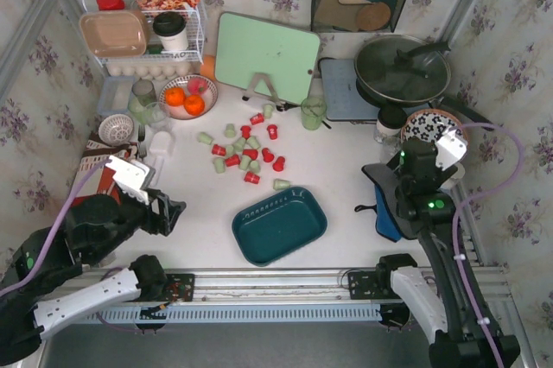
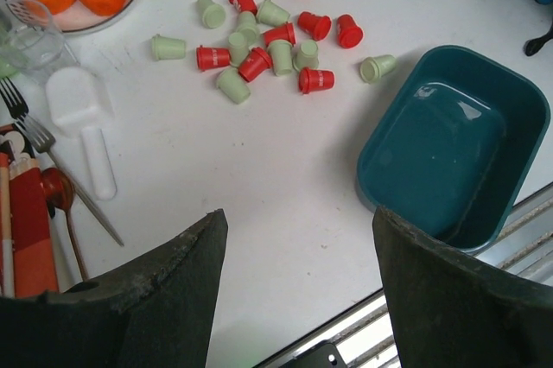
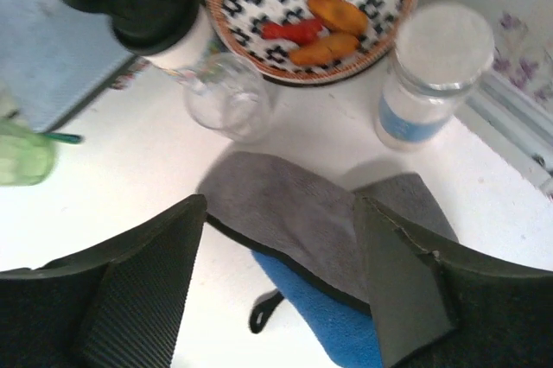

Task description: Mix the coffee capsules in the storage basket

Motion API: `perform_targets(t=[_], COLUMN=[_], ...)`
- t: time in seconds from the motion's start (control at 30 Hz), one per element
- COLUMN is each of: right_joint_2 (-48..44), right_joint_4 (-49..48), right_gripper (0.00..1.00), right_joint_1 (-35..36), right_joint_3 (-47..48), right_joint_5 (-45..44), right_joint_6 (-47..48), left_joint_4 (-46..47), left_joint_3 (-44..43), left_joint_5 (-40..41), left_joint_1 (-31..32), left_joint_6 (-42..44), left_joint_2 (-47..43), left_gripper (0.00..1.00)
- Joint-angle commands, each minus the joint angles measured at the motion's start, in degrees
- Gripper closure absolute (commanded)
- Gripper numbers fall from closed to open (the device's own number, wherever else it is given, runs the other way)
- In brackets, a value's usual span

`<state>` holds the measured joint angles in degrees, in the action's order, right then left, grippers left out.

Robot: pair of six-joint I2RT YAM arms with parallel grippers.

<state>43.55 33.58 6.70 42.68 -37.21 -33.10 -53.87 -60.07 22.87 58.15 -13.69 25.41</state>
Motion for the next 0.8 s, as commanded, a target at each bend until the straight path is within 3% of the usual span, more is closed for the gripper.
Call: perform_targets(t=[0.0,0.2,0.33,0.53,0.77], right_joint_2=[-2.8,-0.5,1.1,1.5,-0.1], right_joint_4=[-1.2,-4.2,-11.5,-32.5,-42.7], right_gripper=[0.28,0.32,0.37,0.38,0.38], right_joint_1=[0.2,0.6,2.6,3.7,3.8], right_joint_3=[4.1,5.3,-0.4,-13.3,-20.4], right_joint_5=[7.6,19.9,25.9,29.7,30.1], right_joint_6=[9.6,9.5,9.6,12.0,11.8], left_joint_4=[2.0,7.8,14.5,16.3,17.8], left_joint_3=[-0.2,1.5,2.6,-2.6,-5.3], left_joint_5=[-0.9,-4.7,-9.4,-12.6,-17.1], left_joint_1=[0.0,0.0,0.0,-0.1,-1.2], left_joint_6=[-3.1,-4.0,-2.1,3.0,6.3], left_joint_2=[3.4,12.8,22.4,41.2,52.5], left_gripper=[0.29,0.30,0.33,0.36,0.36])
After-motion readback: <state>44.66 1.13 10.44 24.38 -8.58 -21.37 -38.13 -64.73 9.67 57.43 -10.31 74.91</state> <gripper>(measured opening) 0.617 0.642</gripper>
